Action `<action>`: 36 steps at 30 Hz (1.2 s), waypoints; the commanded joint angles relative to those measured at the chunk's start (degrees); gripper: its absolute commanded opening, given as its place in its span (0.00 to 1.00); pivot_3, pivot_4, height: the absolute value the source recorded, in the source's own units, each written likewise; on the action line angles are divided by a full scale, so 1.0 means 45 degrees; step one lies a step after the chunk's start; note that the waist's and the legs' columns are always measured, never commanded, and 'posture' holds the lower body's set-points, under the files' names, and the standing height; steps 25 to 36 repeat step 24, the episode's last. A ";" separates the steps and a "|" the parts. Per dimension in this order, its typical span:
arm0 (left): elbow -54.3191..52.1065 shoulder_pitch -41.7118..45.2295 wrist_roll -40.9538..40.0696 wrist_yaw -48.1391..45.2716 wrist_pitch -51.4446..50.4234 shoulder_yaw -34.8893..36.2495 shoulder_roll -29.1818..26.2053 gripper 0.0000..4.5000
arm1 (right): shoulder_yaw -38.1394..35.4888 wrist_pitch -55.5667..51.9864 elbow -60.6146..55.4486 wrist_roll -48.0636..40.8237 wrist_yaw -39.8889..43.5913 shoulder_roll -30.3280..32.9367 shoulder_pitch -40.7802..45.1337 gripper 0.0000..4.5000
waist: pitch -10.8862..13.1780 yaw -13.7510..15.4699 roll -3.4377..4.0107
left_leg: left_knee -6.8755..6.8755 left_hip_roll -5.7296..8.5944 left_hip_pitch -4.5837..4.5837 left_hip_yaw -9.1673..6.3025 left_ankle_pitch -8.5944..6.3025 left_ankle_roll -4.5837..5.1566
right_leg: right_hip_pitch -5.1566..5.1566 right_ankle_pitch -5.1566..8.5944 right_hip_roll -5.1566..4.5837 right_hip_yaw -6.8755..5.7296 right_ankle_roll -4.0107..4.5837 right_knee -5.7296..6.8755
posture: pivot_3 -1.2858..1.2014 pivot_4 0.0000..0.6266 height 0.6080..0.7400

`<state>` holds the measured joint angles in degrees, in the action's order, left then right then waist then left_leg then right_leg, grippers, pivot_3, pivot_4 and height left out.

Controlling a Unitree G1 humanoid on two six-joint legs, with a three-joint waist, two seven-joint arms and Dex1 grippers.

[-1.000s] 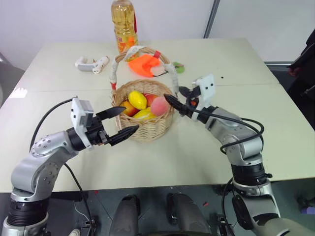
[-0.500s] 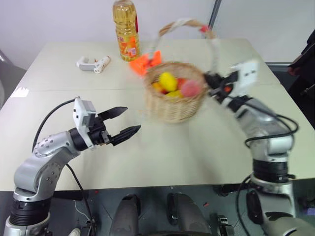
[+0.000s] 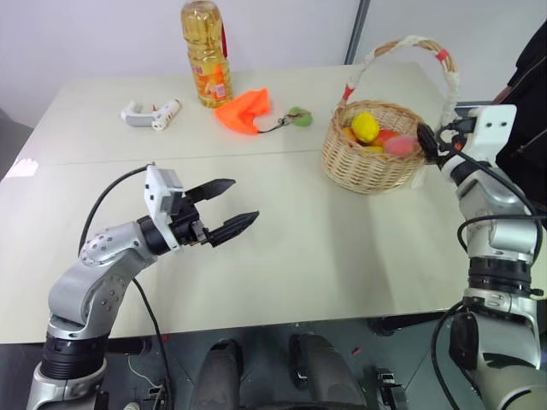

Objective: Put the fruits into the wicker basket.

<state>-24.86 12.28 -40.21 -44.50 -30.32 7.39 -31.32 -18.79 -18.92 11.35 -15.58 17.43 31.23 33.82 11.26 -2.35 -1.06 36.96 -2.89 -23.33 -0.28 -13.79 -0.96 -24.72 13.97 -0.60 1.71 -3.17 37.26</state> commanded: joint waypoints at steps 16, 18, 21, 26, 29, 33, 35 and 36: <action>0.1758 -0.3262 0.2320 0.1838 0.1428 0.2524 -0.0590 1.00 | 0.1239 -0.0711 -0.6437 -0.3288 0.6194 0.1389 -0.5867 0.99 | -0.0003 0.0024 -0.0001 | 0.0009 -0.0010 0.0041 0.0003 -0.0008 0.0009 | 0.0033 0.0062 -0.0010 -0.0002 0.0007 -0.0002 | 0.52 0.24 1.00; 0.1660 -0.3695 0.2496 0.1965 0.1677 0.2649 -0.0453 1.00 | 0.1852 -0.0424 -0.5899 -0.2926 0.6249 0.1089 -0.5501 0.99 | -0.0005 0.0041 -0.0004 | 0.0014 -0.0004 0.0035 0.0005 -0.0008 0.0009 | 0.0035 0.0062 -0.0019 -0.0002 0.0007 -0.0013 | 0.52 0.24 1.00; 0.1417 -0.4213 0.2469 0.2021 0.1795 0.2783 -0.0306 1.00 | 0.2241 -0.0104 -0.5220 -0.2654 0.6426 0.0899 -0.5126 0.99 | -0.0005 0.0039 -0.0004 | 0.0014 0.0002 0.0019 0.0018 -0.0009 0.0008 | 0.0031 0.0055 -0.0035 -0.0001 0.0016 -0.0032 | 0.52 0.24 1.00; 0.1282 -0.4394 0.2439 0.2039 0.1791 0.2790 -0.0281 1.00 | 0.2321 0.0125 -0.4835 -0.2576 0.6617 0.0864 -0.4992 0.99 | -0.0004 0.0103 -0.0005 | 0.0012 0.0003 0.0009 0.0014 -0.0009 0.0008 | 0.0024 0.0035 -0.0035 -0.0003 0.0050 -0.0034 | 0.52 0.24 1.00; 0.1282 -0.4394 0.2439 0.2039 0.1791 0.2790 -0.0281 1.00 | 0.2321 0.0125 -0.4835 -0.2576 0.6617 0.0864 -0.4992 0.99 | -0.0004 0.0103 -0.0005 | 0.0012 0.0003 0.0009 0.0014 -0.0009 0.0008 | 0.0024 0.0035 -0.0035 -0.0003 0.0050 -0.0034 | 0.52 0.24 1.00; 0.1282 -0.4394 0.2439 0.2039 0.1791 0.2790 -0.0281 1.00 | 0.2321 0.0125 -0.4835 -0.2576 0.6617 0.0864 -0.4992 0.99 | -0.0004 0.0103 -0.0005 | 0.0012 0.0003 0.0009 0.0014 -0.0009 0.0008 | 0.0024 0.0035 -0.0035 -0.0003 0.0050 -0.0034 | 0.52 0.24 1.00; 0.1282 -0.4394 0.2439 0.2039 0.1791 0.2790 -0.0281 1.00 | 0.2321 0.0125 -0.4835 -0.2576 0.6617 0.0864 -0.4992 0.99 | -0.0004 0.0103 -0.0005 | 0.0012 0.0003 0.0009 0.0014 -0.0009 0.0008 | 0.0024 0.0035 -0.0035 -0.0003 0.0050 -0.0034 | 0.52 0.24 1.00; 0.1282 -0.4394 0.2439 0.2039 0.1791 0.2790 -0.0281 1.00 | 0.2321 0.0125 -0.4835 -0.2576 0.6617 0.0864 -0.4992 0.99 | -0.0004 0.0103 -0.0005 | 0.0012 0.0003 0.0009 0.0014 -0.0009 0.0008 | 0.0024 0.0035 -0.0035 -0.0003 0.0050 -0.0034 | 0.52 0.24 1.00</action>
